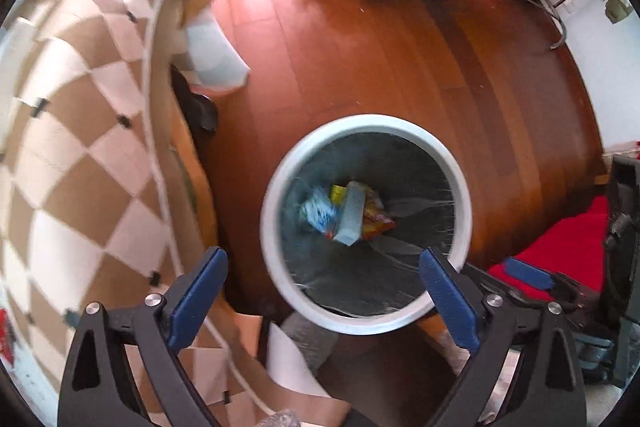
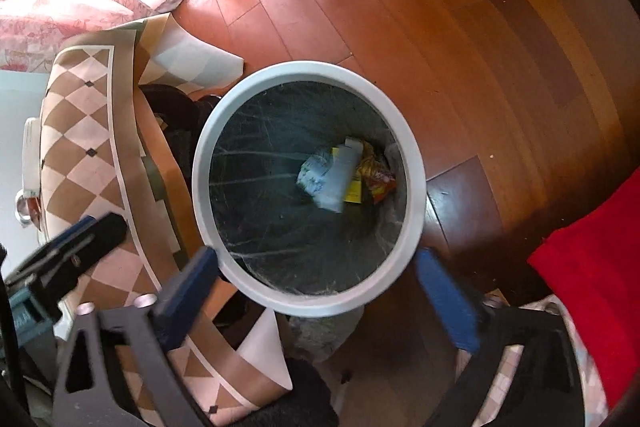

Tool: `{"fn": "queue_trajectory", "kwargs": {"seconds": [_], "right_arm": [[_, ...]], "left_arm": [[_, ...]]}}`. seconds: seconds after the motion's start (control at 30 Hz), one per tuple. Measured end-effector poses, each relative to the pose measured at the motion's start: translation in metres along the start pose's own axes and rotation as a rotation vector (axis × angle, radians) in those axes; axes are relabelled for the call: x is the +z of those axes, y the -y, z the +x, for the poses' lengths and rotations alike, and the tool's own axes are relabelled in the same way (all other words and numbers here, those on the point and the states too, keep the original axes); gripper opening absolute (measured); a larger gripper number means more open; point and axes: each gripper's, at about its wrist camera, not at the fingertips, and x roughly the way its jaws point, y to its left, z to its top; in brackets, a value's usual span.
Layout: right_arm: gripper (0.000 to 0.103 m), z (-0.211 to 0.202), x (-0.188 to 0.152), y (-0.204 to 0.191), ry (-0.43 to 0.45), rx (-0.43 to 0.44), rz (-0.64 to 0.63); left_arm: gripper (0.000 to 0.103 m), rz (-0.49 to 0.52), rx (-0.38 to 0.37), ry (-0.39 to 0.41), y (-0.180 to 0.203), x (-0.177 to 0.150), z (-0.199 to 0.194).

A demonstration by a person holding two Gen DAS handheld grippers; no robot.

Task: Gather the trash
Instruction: 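Open both tools to drop the box and carton into the bin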

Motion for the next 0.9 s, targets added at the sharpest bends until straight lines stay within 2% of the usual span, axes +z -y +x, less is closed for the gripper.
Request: {"fn": "queue_trajectory", "kwargs": {"seconds": [0.13, 0.23, 0.7, 0.9], "right_arm": [[0.103, -0.018, -0.015, -0.007, 0.041, -0.111, -0.048], [0.103, -0.032, -0.026, -0.011, 0.065, -0.154, -0.058], [0.103, -0.113, -0.077, -0.029, 0.180, -0.191, -0.056], [0.103, -0.158, -0.098, -0.043, 0.258, -0.190, -0.064]], "left_arm": [[0.098, 0.018, 0.048, 0.058, 0.000, -0.010, -0.016], [0.098, 0.032, 0.080, 0.086, -0.001, -0.021, -0.031], [0.098, 0.071, 0.076, 0.180, 0.005, -0.057, -0.100], [0.098, 0.071, 0.060, 0.237, -0.001, -0.071, -0.138]]}}
